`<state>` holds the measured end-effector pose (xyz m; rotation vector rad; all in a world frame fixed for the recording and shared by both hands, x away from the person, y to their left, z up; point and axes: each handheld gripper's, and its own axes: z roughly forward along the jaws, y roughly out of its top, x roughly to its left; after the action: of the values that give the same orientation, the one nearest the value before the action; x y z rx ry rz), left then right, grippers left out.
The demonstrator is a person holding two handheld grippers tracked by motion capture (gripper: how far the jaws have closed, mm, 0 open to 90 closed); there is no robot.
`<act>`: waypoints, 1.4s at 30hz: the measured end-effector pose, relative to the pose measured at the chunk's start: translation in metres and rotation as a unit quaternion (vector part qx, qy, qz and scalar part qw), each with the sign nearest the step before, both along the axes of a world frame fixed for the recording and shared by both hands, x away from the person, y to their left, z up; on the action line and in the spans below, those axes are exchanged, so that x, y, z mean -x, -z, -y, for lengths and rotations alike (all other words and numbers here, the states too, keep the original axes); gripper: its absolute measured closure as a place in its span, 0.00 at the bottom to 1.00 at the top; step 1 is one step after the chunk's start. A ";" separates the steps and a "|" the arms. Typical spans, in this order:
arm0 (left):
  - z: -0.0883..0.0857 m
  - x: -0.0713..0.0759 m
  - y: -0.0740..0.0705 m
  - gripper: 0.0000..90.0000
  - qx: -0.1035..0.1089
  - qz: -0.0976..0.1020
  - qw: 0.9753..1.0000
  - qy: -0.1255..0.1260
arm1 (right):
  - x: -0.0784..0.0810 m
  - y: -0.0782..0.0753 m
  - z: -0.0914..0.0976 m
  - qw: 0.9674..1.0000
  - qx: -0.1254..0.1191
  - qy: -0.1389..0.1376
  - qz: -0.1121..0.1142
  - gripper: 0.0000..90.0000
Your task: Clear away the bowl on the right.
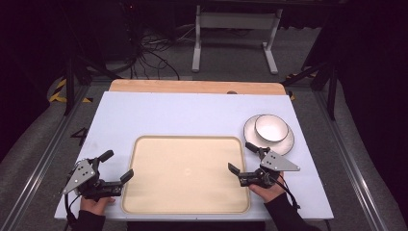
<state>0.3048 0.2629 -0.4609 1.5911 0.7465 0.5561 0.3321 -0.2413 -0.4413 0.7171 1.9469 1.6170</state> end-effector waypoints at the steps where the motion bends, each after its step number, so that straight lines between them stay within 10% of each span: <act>1: 0.000 0.000 0.000 0.00 -0.001 -0.001 1.000 -0.001 | 0.000 0.000 0.000 1.000 0.000 -0.001 0.000 0.06; 20: 0.003 0.001 0.000 0.00 -0.013 0.000 1.000 -0.001 | 0.003 -0.006 -0.001 1.000 0.007 -0.004 0.000 0.08; 42: 0.004 0.000 0.000 0.00 -0.018 -0.001 1.000 -0.002 | 0.011 -0.048 -0.019 0.999 0.004 -0.029 0.025 0.10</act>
<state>0.3045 0.2590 -0.4605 1.6234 0.7450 0.5733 0.3208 -0.2221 -0.3928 0.6154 1.9537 1.6452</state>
